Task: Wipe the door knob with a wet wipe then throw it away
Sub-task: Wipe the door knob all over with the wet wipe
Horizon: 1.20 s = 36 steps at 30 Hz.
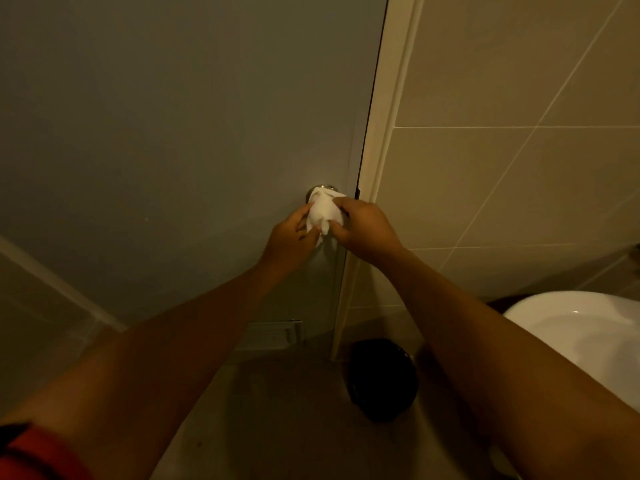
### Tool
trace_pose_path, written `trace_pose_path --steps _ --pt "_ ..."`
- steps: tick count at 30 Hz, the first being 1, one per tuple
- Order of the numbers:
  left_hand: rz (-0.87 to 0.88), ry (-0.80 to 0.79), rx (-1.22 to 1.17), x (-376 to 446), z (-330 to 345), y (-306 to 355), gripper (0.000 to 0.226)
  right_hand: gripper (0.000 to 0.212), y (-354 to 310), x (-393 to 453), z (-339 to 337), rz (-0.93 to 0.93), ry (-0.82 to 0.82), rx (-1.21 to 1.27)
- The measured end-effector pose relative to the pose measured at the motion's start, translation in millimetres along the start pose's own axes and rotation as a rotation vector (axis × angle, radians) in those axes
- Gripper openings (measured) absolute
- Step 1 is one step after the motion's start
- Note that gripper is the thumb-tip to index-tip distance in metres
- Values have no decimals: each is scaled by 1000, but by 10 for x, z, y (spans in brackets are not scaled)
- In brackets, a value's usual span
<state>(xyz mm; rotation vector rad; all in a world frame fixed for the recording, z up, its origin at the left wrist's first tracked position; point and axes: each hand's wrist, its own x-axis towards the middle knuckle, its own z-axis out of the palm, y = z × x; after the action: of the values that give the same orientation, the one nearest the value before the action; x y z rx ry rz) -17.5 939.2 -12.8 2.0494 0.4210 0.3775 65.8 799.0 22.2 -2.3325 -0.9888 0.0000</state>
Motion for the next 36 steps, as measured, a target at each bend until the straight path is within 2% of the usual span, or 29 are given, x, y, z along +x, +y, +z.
trace_pose_path --steps 4,9,14,17,20,24,28,33,36 --pt "35 14 54 -1 0 66 53 51 -3 -58 90 75 20 109" --pt "252 -25 331 103 -171 131 53 26 -5 -148 305 194 64 329" --pt "374 -102 450 155 -253 246 48 18 7 -153 447 245 32 451" --pt "354 -106 433 150 -251 237 48 19 27 -117 363 230 42 388" --pt "298 -47 373 90 -191 143 49 28 23 -87 183 164 22 232" --pt "72 -10 194 -38 5 89 49 50 -62 -23 -53 49 37 11" --pt "16 14 60 -72 139 31 46 43 -142 40 -122 -123 4 -130" --pt "74 1 114 -34 29 97 48 46 -3 -37 91 47 39 22" --pt "200 -19 264 18 -55 109 48 30 35 -142 231 144 50 180"
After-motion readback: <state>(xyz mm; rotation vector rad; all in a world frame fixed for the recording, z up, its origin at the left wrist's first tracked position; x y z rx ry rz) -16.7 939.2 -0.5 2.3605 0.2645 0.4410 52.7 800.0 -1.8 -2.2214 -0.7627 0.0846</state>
